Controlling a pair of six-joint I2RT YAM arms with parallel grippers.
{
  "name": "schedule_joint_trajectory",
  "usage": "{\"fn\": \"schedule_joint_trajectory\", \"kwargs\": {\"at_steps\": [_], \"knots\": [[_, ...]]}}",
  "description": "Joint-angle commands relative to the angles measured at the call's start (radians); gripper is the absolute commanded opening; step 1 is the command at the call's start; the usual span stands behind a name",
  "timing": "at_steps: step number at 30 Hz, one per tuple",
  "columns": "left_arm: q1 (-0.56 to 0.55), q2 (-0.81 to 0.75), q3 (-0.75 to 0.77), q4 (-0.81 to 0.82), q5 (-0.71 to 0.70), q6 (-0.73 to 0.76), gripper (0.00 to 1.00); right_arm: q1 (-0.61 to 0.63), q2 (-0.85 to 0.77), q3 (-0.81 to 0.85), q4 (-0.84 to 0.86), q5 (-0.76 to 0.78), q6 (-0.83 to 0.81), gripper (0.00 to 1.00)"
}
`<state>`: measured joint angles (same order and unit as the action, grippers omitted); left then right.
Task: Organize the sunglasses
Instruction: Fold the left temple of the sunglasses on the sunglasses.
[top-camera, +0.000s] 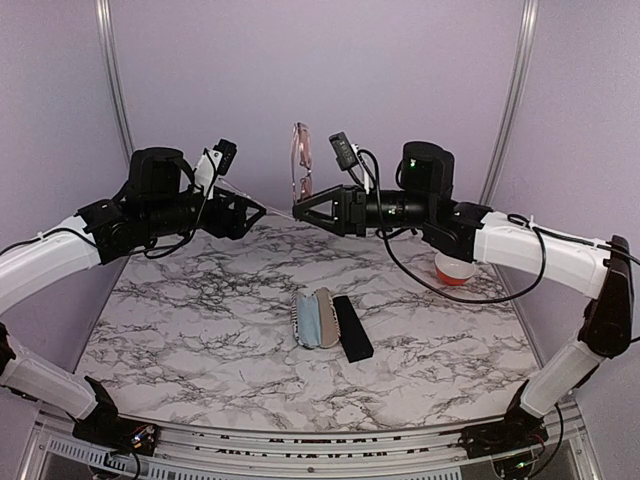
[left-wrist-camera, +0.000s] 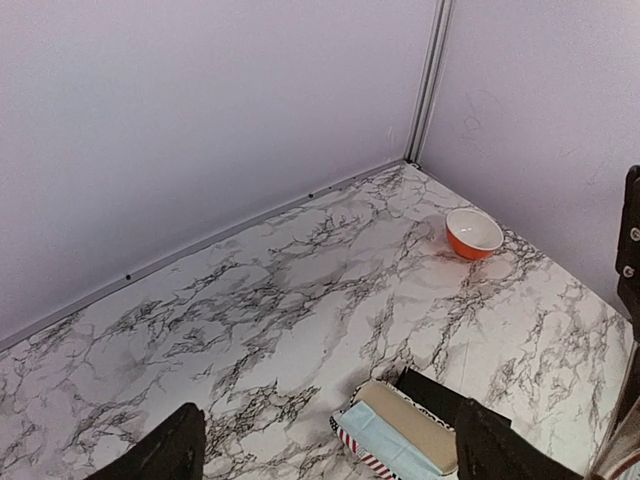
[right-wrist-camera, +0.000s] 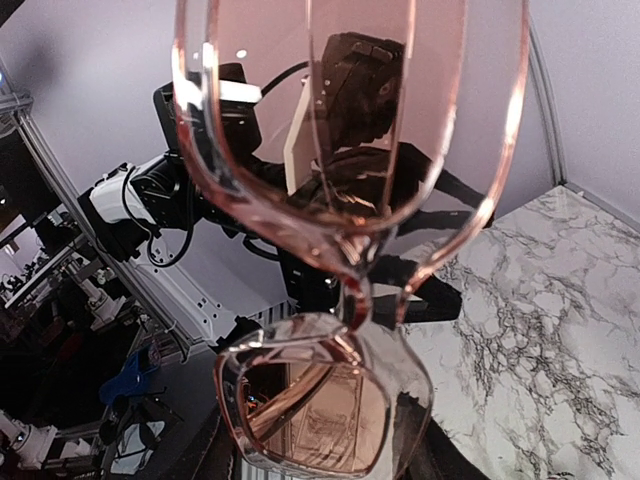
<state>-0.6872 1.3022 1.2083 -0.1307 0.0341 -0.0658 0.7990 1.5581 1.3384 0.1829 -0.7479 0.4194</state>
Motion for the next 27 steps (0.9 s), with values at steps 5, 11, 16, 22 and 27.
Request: {"fn": "schedule_joint_trajectory", "kwargs": {"at_steps": [5,11,16,22,27], "knots": [[0.000,-0.033,-0.016,0.049,-0.010,0.005,0.97,0.025,0.033,0.015,-0.014,-0.043,0.009,0.23],[0.000,-0.037,-0.018,0.051,-0.010,0.010,0.99,0.032,0.063,0.025,-0.037,-0.038,0.004,0.23],[0.000,-0.040,-0.020,0.051,-0.015,0.016,0.99,0.034,0.082,0.034,-0.056,-0.031,-0.002,0.22],[0.001,-0.037,-0.021,0.050,-0.017,0.019,0.99,0.061,0.105,0.054,-0.089,-0.028,-0.017,0.22],[0.000,-0.034,-0.020,0.051,-0.015,0.022,0.99,0.072,0.117,0.061,-0.095,-0.030,-0.020,0.22]]}}
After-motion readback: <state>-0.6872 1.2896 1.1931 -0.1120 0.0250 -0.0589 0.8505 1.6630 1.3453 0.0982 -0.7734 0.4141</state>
